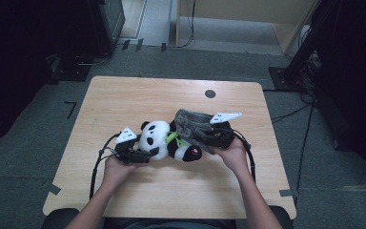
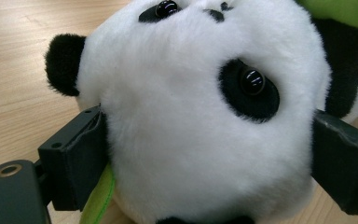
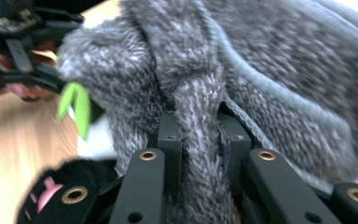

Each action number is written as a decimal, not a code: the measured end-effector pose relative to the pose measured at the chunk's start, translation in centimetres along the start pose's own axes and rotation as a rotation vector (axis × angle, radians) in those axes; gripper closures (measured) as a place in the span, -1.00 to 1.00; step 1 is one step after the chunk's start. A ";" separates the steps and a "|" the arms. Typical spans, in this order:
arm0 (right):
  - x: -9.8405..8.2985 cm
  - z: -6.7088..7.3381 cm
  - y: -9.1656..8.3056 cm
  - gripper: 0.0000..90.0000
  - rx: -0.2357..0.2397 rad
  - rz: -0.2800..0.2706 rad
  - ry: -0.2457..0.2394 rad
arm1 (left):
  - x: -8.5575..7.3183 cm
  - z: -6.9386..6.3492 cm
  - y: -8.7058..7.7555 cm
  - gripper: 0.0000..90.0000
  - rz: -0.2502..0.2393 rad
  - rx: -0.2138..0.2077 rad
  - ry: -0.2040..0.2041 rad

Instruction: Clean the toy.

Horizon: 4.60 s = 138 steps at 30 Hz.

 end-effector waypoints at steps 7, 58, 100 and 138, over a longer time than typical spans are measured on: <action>-2.3 -1.9 0.1 0.70 -0.009 0.056 0.096 | 0.1 0.1 0.0 -0.83 0.003 -0.009 -0.007; 3.0 1.1 -2.3 0.79 -0.029 -0.010 0.042 | 0.0 0.1 0.1 -0.86 -0.004 -0.011 0.001; -0.9 -0.7 0.2 0.75 -0.102 0.100 0.038 | 0.1 0.2 0.1 -0.86 -0.002 -0.009 -0.007; 8.6 4.3 -2.6 0.75 -0.064 0.018 -0.053 | 0.2 0.1 -0.1 -0.86 0.001 -0.027 -0.023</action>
Point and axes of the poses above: each handheld gripper's, and its own axes: y roughly forward along the jaws, x roughly out of its top, z roughly to its left, the point moved 9 cm from there along y, roughly forward along the jaws, and after that the axes turned 10 degrees about z, right-handed, at the moved point
